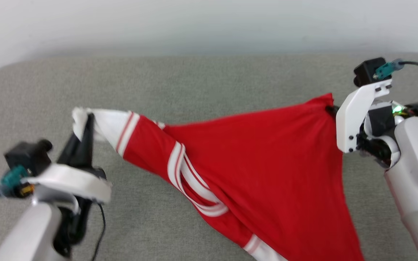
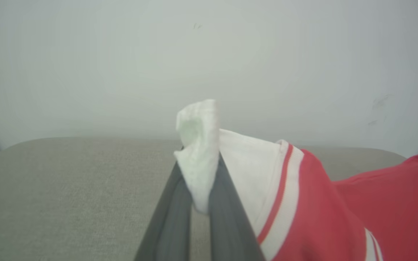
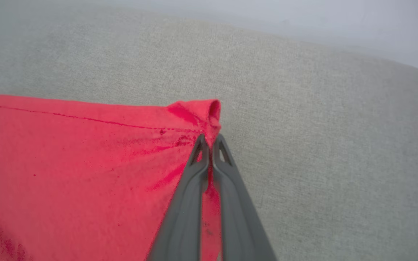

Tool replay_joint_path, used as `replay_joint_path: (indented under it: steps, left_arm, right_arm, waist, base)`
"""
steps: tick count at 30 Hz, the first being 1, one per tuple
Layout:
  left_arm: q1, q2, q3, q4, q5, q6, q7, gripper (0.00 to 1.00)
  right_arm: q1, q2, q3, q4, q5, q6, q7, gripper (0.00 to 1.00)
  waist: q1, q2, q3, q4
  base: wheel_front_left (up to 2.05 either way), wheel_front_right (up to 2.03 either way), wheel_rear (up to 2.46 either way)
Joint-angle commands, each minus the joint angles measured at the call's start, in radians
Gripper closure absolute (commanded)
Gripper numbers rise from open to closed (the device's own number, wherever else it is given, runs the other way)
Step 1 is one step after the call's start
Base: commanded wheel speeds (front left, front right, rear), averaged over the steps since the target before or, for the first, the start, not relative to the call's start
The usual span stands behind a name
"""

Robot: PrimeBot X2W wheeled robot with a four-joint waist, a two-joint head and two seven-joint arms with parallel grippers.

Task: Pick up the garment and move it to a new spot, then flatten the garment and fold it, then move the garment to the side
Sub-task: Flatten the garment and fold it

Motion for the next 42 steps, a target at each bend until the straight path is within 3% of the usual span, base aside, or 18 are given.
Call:
replay_joint_path:
  steps: [1, 11, 17, 29, 42]
  left_arm:
    - [-0.05, 0.011, 0.015, 0.016, -0.004, -0.006, 0.003, 1.0]
    - [-0.427, -0.009, 0.016, 0.209, 0.003, -0.075, 0.043, 1.0]
    - [-0.688, -0.016, 0.007, 0.348, 0.029, -0.113, 0.058, 1.0]
    - [-1.187, 0.028, 0.027, 0.541, 0.09, -0.176, 0.018, 1.0]
    - [-1.497, 0.043, 0.016, 0.633, 0.11, -0.218, 0.016, 1.0]
  right_arm:
    - [-0.026, 0.002, -0.012, 0.005, -0.012, 0.0, -0.023, 1.0]
    - [-0.183, 0.018, -0.099, 0.033, -0.072, 0.0, -0.137, 1.0]
    - [-0.317, 0.046, -0.18, 0.047, -0.156, 0.0, -0.208, 1.0]
    - [-0.627, 0.099, -0.302, 0.023, -0.309, -0.001, -0.315, 1.0]
    - [-0.868, 0.1, -0.304, -0.009, -0.357, -0.001, -0.366, 1.0]
  waist:
    - [0.0, 0.0, -0.045, -0.027]
    - [0.0, 0.0, -0.014, -0.059]
    - [0.0, 0.0, 0.078, -0.074]
    - [0.0, 0.0, 0.321, -0.096]
    - [0.0, 0.0, 0.514, -0.095]
  base:
    - [0.0, 0.0, 0.0]
    - [0.0, 0.0, 0.0]
    - [0.0, 0.0, 0.0]
    - [0.0, 0.0, 0.0]
    - [0.0, 0.0, 0.0]
